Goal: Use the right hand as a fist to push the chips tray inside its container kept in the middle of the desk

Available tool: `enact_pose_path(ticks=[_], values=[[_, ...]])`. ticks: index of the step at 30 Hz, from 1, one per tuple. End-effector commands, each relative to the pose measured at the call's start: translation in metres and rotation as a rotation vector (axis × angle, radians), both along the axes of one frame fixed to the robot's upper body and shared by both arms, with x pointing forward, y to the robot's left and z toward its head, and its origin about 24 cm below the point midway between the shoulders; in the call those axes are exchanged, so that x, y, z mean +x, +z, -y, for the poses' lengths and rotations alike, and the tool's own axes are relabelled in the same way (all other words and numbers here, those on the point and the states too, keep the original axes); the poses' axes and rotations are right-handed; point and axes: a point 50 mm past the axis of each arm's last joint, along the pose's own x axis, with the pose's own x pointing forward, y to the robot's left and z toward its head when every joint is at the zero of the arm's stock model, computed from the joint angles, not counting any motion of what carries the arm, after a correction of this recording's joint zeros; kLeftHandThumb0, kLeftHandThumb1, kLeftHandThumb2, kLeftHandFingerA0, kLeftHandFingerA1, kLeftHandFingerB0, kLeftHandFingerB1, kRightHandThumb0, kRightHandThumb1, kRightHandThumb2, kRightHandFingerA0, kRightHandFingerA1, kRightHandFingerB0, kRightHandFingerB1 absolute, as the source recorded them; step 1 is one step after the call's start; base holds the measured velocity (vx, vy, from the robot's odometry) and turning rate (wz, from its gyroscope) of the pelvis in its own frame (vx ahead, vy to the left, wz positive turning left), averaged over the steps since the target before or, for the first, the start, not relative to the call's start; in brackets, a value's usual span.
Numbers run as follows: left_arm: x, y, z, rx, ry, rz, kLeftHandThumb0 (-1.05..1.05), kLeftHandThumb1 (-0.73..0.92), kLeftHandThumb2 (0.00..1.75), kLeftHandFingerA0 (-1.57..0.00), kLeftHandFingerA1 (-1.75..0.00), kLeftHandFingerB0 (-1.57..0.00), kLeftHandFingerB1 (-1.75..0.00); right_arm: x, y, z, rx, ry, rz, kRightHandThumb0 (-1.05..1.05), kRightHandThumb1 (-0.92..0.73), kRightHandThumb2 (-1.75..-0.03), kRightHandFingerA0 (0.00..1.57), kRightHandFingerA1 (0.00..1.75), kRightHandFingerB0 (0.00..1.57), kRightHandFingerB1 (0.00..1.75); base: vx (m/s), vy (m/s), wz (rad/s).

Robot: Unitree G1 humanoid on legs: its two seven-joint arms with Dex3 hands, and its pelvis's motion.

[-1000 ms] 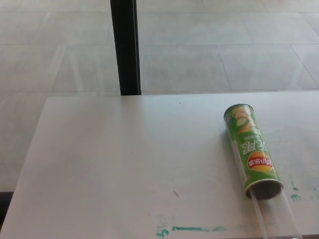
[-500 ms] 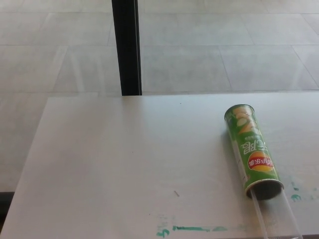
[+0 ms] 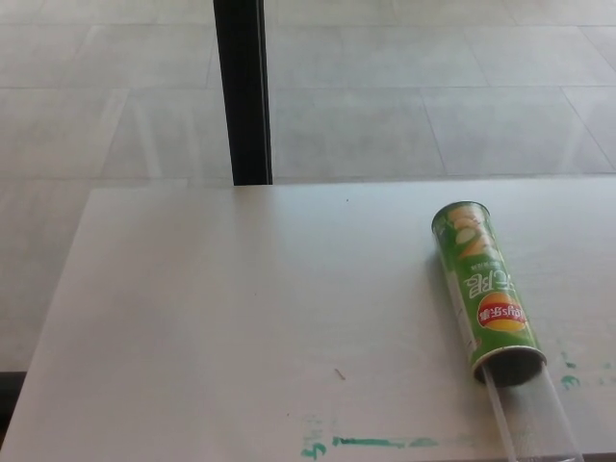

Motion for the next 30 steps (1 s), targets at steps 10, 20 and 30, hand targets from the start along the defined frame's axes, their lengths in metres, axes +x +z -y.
enact_pose_path(ticks=[10,20,30], values=[[0.003,0.008,-0.006,0.020,-0.006,0.023,-0.69,0.87,0.66,-0.56,-0.60,-0.44,-0.45,-0.007,-0.017,-0.035,-0.434,0.398,-0.223,-0.52,-0.74,-0.62,0.83,0.61,0.63,0.49,0.00,0.000,0.00],[0.003,0.008,-0.007,0.027,-0.003,0.032,-0.68,0.87,0.65,-0.57,-0.61,-0.42,-0.45,0.000,-0.035,-0.038,-0.721,0.414,-0.388,-0.56,-0.75,-0.62,0.76,0.60,0.56,0.47,0.00,0.000,0.00],[0.003,0.009,-0.007,0.029,-0.003,0.031,-0.69,0.87,0.65,-0.56,-0.60,-0.42,-0.45,0.010,-0.044,-0.036,-0.898,0.309,-0.372,-0.58,-0.58,-0.91,0.70,0.69,0.44,0.57,0.00,0.000,0.00]])
